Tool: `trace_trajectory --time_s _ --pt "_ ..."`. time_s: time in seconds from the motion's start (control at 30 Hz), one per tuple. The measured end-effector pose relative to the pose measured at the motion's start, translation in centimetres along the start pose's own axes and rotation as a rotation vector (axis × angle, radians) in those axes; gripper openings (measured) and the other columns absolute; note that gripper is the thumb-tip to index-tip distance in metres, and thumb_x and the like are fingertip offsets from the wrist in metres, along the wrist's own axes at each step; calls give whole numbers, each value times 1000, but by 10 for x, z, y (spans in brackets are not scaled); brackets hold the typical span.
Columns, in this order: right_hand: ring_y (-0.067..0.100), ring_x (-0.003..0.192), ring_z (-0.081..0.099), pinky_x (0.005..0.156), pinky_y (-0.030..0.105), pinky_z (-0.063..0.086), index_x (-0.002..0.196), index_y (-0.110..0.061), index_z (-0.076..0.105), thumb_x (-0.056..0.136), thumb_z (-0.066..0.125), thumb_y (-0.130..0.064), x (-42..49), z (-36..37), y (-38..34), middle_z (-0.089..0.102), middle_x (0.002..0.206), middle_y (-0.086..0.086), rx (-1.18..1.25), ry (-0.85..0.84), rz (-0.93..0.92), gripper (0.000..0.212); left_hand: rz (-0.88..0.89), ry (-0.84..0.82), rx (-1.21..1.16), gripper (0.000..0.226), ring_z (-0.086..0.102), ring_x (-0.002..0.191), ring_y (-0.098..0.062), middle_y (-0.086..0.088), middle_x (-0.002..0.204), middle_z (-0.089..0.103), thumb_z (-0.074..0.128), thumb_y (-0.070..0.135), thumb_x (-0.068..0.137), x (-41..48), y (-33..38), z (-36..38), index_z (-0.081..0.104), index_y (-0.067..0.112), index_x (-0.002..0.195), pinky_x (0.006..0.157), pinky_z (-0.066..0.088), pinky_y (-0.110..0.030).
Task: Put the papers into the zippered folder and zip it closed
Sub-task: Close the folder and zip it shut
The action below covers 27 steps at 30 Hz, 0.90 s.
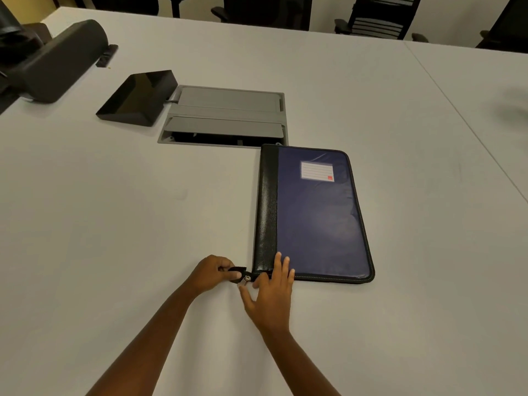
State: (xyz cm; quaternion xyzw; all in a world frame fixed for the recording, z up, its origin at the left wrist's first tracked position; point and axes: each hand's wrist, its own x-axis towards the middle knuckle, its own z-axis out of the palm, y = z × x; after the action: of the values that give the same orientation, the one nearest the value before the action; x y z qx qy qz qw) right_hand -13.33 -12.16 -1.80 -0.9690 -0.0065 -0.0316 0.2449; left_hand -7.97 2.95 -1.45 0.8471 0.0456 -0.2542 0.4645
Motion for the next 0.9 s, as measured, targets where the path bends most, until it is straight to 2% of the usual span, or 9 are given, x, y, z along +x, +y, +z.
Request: trace_trajectory --time_s 0.07,0.2,0.37,0.53,0.6,0.67,0.7,0.8,0.9 --pt "49 129 30 110 56 19 68 -11 66 69 72 -44 1 -1 -7 41 137 28 -102 -20 10 34 -12 -5 -35 26 43 55 -10 1 56 53 72 16 78 -1 1 -1 62 24 55 55 31 -20" --pt "45 115 52 89 57 45 58 -17 69 57 78 -51 5 -7 -19 57 124 25 -302 -70 54 35 -10 -16 -74 27 54 59 -6 8 58 62 72 14 77 -3 2 -2 64 26 55 59 39 -14" --pt "43 110 57 85 57 48 57 -16 69 52 83 -40 5 -7 -22 62 119 24 -383 -79 76 29 -14 -6 -85 28 47 53 -5 13 48 56 72 13 78 -4 2 -1 62 24 54 53 34 -12" --pt "39 108 60 82 55 51 60 -14 71 47 82 -42 6 -6 -24 65 117 18 -432 -135 89 33 2 6 -93 26 44 55 -11 -2 57 52 72 12 78 -4 -1 1 61 21 55 55 33 -18" --pt "42 117 52 89 59 45 68 -11 72 57 78 -40 7 -2 -22 57 127 21 -455 -122 86 31 4 11 -89 25 44 56 -13 -5 59 52 72 13 77 -3 -2 2 61 21 56 56 33 -20" --pt "46 132 29 102 64 28 87 -9 69 76 65 -34 7 3 -20 35 144 25 -431 -170 45 28 5 14 -79 26 43 56 -13 -4 59 51 72 13 77 -2 -3 2 61 21 56 55 33 -20" --pt "46 132 30 102 64 29 85 -11 69 75 66 -34 7 2 -20 36 143 24 -445 -179 40 26 6 17 -75 27 43 56 -13 -3 58 51 72 13 77 -2 -3 2 61 22 55 55 32 -20" --pt "37 110 59 82 55 51 54 -19 68 49 84 -39 5 -7 -24 65 119 14 -499 -182 52 27 10 32 -74 31 42 55 -13 -1 56 50 72 12 77 -1 -6 3 59 24 52 55 32 -21" --pt "36 108 61 81 53 53 52 -22 67 46 88 -37 3 -10 -20 67 116 12 -453 -95 -3 27 19 39 -40 32 40 53 -12 0 55 47 72 13 77 0 -8 4 57 23 51 53 30 -20"
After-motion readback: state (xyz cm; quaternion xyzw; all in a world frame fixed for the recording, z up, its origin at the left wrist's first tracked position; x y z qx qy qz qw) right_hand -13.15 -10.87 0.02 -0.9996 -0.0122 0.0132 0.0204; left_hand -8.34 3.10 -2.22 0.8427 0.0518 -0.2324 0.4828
